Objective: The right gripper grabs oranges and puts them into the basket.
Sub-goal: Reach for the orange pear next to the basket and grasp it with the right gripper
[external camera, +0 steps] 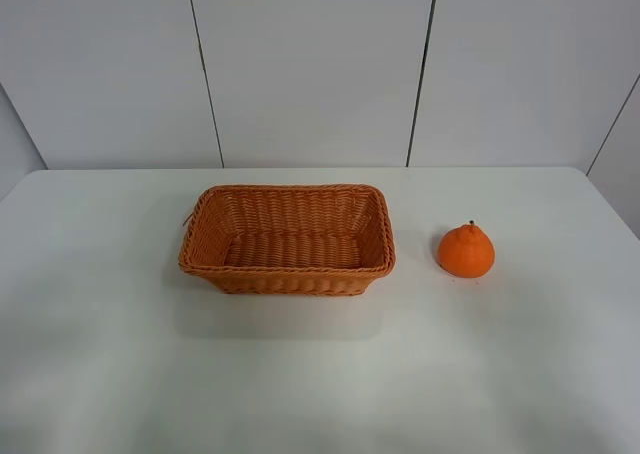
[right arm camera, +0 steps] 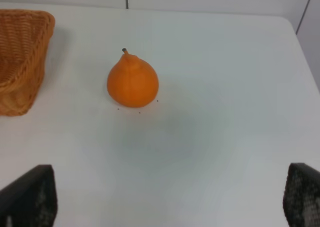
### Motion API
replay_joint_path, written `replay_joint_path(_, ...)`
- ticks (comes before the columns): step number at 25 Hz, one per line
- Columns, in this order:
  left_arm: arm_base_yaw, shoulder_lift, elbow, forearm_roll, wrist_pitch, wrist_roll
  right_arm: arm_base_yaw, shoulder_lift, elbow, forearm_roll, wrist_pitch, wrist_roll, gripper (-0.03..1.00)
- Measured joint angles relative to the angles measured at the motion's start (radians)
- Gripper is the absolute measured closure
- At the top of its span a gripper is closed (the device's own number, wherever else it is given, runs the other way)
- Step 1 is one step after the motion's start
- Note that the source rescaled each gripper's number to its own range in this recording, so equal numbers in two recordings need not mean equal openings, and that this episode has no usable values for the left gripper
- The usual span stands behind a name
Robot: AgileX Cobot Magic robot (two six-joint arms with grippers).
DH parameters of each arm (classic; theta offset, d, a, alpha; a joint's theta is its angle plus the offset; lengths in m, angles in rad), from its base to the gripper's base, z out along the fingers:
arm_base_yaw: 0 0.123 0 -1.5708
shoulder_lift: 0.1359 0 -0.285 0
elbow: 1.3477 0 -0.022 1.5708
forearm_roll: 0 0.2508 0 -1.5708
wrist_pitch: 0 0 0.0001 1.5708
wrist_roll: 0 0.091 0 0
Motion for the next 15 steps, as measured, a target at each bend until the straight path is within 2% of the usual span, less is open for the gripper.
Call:
replay_joint_path(10, 0.0, 0.0, 0.0, 0.0, 0.0, 0.0, 0.0, 0.028, -0.004, 0.006, 0.0, 0.012, -0.03)
replay_joint_path(15, 0.0, 0.0, 0.0, 0.0, 0.0, 0.0, 0.0, 0.301, -0.1, 0.003, 0.001, 0.012, -0.03)
